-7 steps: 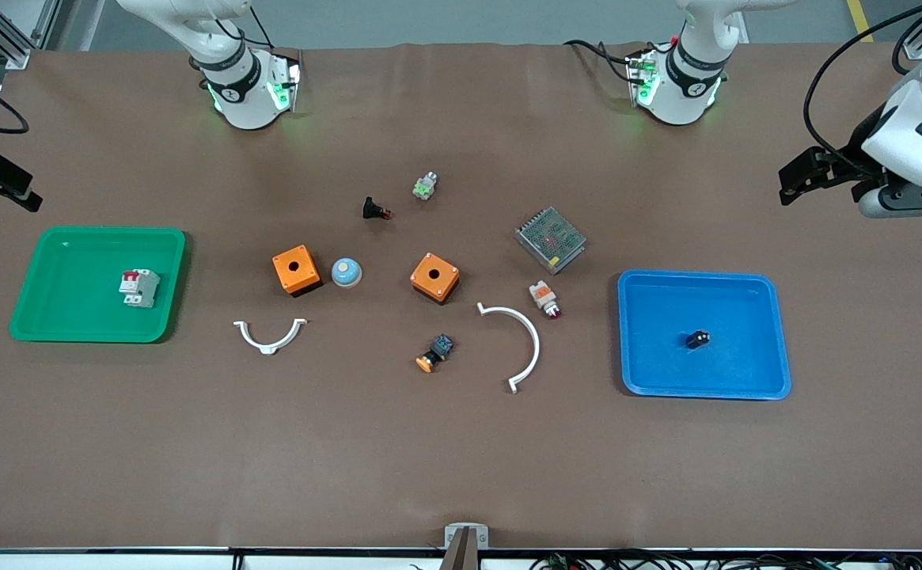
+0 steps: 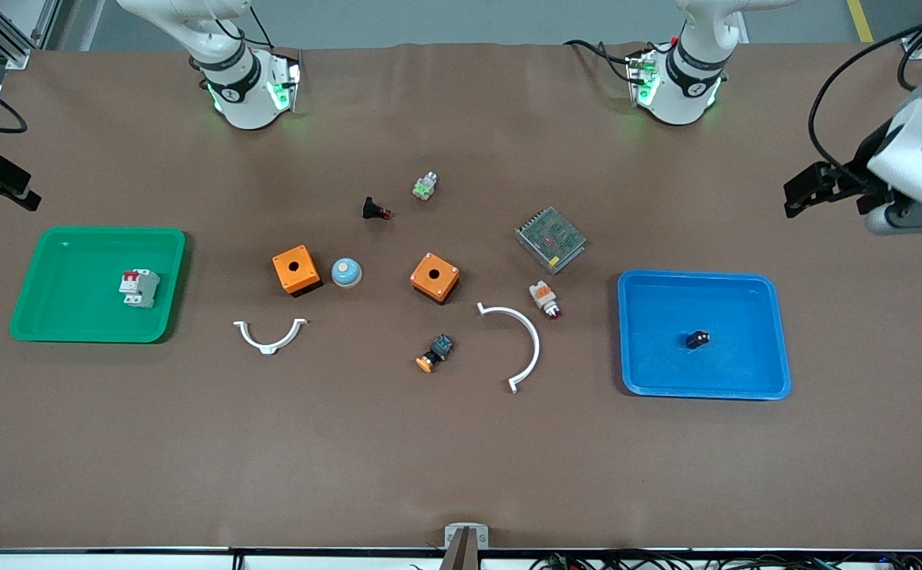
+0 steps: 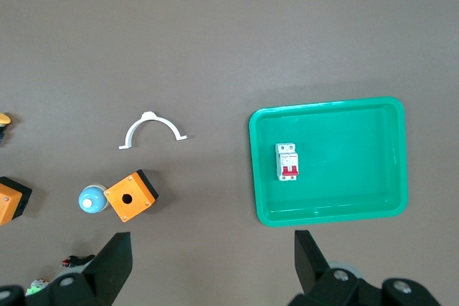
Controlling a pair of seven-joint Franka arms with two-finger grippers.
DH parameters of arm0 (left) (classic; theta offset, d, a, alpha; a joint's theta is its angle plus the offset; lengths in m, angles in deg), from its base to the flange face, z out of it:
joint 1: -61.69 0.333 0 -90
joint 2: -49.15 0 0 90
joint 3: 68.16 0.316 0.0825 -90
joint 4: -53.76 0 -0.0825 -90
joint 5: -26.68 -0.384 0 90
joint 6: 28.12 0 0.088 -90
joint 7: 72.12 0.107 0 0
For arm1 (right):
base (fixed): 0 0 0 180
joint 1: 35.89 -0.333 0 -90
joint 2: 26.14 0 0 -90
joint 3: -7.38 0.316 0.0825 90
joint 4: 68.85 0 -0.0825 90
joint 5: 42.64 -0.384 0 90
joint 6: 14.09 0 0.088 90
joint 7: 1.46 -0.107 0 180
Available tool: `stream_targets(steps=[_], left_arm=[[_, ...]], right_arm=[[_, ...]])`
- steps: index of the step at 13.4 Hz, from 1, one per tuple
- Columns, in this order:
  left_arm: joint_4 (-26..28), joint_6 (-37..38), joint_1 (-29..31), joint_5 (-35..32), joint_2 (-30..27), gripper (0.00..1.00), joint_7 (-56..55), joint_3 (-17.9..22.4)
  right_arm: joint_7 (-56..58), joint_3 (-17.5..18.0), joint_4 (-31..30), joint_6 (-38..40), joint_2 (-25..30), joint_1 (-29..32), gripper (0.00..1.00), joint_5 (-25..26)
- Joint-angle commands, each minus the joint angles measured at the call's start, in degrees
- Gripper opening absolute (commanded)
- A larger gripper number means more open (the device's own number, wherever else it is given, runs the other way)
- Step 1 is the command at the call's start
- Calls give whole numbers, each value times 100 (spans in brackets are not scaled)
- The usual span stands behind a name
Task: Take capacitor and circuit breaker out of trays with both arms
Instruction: 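Reach the left gripper to the black capacitor while the right gripper reaches the breaker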
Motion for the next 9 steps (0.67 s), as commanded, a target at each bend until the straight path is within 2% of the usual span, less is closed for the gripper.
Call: stream_targets(steps=[1,3,5,8,9], left_arm=[[27,-348,47,-158,694,100,130,5],[623,-1164,83,-439,932,100,130,-3],[1204,-2306,161,-448,1256,100,130,-3],[1233,-3292,250,-457,2231,100,122,-3],[1233,-3504,267,-457,2477,97,122,-3]], right_arm=[[32,-5,-169,2,-97,113,100,30],[101,4,-293,-147,-517,419,100,22],[391,4,-476,-505,-966,640,100,22],[830,4,-1537,-2189,-1353,886,100,22],[892,4,-1706,-2482,-1538,956,100,22]])
